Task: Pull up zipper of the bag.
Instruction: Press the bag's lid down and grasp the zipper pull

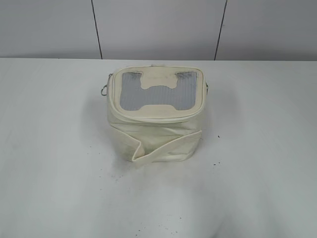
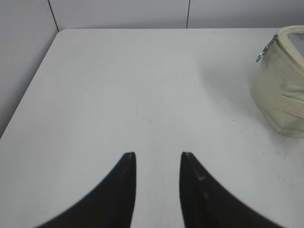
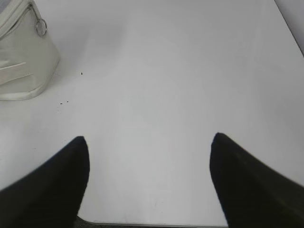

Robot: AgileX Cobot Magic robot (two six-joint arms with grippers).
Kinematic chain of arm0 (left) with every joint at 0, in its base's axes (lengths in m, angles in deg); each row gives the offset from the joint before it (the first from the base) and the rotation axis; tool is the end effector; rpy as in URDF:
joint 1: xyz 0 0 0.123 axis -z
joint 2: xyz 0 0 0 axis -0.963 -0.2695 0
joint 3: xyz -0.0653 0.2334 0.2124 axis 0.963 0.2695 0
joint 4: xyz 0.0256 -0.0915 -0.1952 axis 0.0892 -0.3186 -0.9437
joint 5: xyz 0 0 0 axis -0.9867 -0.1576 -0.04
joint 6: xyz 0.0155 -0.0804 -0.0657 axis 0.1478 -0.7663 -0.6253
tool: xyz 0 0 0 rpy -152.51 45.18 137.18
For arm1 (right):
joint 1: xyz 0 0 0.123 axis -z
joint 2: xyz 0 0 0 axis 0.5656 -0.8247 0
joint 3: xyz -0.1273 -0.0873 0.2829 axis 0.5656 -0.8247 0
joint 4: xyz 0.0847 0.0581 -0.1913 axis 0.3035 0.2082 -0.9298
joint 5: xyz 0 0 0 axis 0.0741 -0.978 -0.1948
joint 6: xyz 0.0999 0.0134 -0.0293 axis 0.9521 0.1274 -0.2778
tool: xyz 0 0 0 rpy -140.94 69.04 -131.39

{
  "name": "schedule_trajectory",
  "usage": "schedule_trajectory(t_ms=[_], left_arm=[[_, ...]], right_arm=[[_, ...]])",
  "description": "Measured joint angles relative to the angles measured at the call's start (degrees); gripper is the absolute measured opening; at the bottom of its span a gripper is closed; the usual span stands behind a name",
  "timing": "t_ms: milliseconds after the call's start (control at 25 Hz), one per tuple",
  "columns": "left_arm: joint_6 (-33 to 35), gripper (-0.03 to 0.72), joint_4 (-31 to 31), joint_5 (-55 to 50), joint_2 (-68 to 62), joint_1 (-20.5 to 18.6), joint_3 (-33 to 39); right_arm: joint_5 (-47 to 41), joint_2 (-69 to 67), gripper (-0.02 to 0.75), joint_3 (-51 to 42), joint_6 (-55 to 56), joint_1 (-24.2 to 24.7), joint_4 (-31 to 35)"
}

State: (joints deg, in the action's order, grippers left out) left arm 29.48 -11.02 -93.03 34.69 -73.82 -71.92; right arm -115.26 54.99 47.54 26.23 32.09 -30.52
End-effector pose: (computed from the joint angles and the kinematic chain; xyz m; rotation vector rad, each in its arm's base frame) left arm -0.0654 -0.0059 0.2623 0.0478 2.0058 -0.0693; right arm -0.0617 -0.0002 0.2543 -0.0257 2.0274 0.0662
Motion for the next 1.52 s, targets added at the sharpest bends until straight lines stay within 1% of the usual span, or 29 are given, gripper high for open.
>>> schedule_trajectory(t_ms=[1120,1360,1520], left_arm=[[0.0,0.244,0.0,0.0,0.0,0.0,0.0],[0.0,0.244,-1.78,0.16,-0.51,0.0,0.0],[0.0,0.244,-5.76,3.16,-5.57,0.0,-0.58]], right_arm=[[0.0,-0.16,0.587,0.0,0.0,0.0,0.0],[1.07,-7.13,0.587,0.37,0.0,-1.14,0.23],[7.0,-14.93,0.587,2.07,-0.07,-2.98,0.3]])
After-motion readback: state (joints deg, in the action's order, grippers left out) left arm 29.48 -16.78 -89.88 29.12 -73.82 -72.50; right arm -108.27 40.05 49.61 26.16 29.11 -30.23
